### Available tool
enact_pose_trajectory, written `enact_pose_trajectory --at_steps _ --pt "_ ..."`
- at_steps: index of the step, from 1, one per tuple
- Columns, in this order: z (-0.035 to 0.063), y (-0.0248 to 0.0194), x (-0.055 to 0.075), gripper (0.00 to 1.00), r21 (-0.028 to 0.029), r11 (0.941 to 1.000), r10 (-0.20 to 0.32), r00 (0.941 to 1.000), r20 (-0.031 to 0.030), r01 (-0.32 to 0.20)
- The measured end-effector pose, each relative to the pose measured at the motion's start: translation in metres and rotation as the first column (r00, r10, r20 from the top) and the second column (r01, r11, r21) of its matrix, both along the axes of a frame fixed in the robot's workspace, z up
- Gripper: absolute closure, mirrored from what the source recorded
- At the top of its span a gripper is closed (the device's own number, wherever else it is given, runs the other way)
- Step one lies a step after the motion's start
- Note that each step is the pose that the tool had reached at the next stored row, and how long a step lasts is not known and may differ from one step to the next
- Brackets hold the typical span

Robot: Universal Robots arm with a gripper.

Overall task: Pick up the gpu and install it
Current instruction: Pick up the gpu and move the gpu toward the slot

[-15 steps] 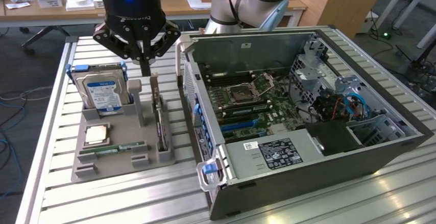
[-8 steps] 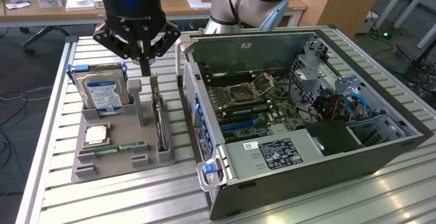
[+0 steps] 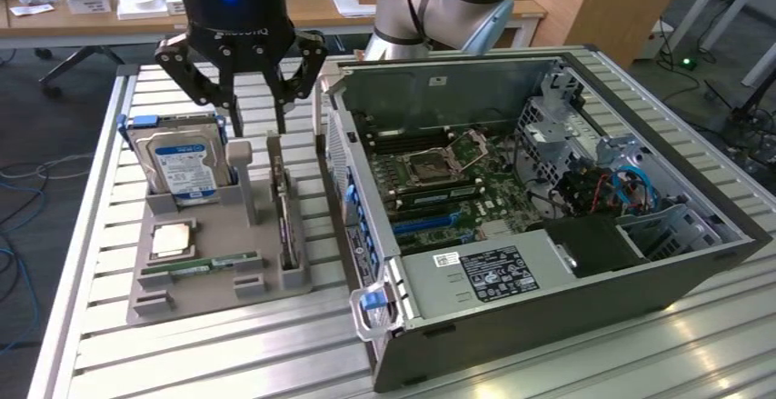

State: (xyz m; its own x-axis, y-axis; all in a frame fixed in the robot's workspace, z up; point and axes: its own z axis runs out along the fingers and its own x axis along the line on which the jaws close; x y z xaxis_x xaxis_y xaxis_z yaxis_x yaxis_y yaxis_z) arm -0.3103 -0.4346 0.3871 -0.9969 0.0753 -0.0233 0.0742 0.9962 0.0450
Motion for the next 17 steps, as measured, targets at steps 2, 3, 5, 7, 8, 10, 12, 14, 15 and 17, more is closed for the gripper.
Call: enact_pose_trajectory --at_steps 2,3,5,7,8,10,12,14,15,17 --pt "0.0 0.0 0.0 0.53 0.0 1.0 0.0 1.0 0.0 0.0" --pt "-0.0002 0.0 0.0 0.53 0.0 1.0 0.0 1.0 0.0 0.0" --pt "-0.0026 0.0 0.0 0.53 0.0001 1.0 0.0 1.0 0.0001 0.0" --pt "-0.0061 0.0 0.0 0.53 0.0 1.0 0.0 1.0 0.0 0.0" --pt "-0.0079 0.0 0.0 0.53 0.0 1.0 0.0 1.0 0.0 0.0" --pt "-0.0116 0.0 0.0 0.53 -0.0001 1.0 0.0 1.0 -0.0001 0.0" --pt "-0.0153 0.0 0.0 0.53 0.0001 1.0 0.0 1.0 0.0001 0.0" --pt "-0.0189 0.0 0.0 0.53 0.0 1.0 0.0 1.0 0.0 0.0" --pt "-0.0207 0.0 0.0 0.53 0.0 1.0 0.0 1.0 0.0 0.0" --pt "-0.0244 0.0 0.0 0.53 0.0 1.0 0.0 1.0 0.0 0.0"
